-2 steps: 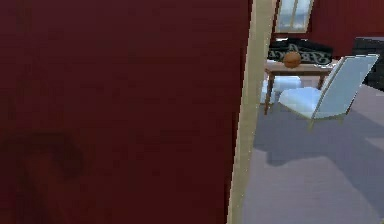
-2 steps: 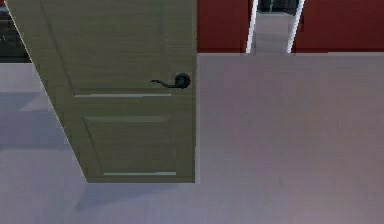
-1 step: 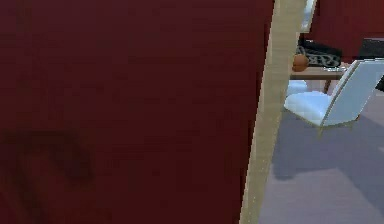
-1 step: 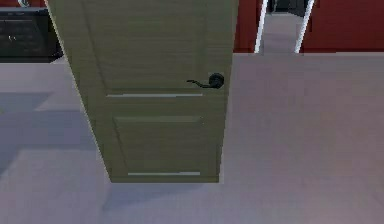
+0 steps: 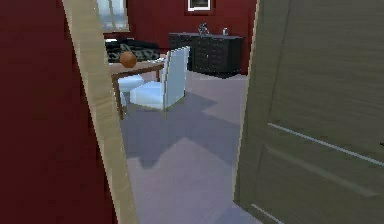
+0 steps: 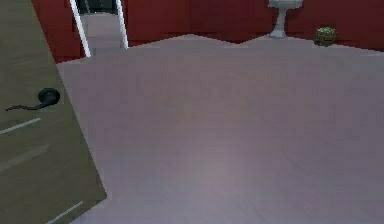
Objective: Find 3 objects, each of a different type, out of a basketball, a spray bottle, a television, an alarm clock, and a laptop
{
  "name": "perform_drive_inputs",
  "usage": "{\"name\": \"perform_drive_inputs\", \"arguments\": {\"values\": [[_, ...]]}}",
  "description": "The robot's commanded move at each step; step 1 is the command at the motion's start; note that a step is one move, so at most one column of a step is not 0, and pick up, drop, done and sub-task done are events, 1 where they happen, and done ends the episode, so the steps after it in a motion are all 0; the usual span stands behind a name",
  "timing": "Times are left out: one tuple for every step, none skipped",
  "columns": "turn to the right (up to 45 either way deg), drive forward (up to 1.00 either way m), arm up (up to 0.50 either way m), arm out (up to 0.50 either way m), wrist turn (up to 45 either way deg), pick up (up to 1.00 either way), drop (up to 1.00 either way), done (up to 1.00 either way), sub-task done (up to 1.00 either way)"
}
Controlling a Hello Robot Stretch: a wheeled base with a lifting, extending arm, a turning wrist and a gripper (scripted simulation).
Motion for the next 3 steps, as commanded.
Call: {"name": "perform_drive_inputs", "arguments": {"values": [[15.0, 0.0, 0.0, 0.0, 0.0, 0.0, 0.0, 0.0, 0.0], [0.0, 0.4, 0.0, 0.0, 0.0, 0.0, 0.0, 0.0, 0.0], [0.0, 0.45, 0.0, 0.0, 0.0, 0.0, 0.0, 0.0, 0.0]]}}
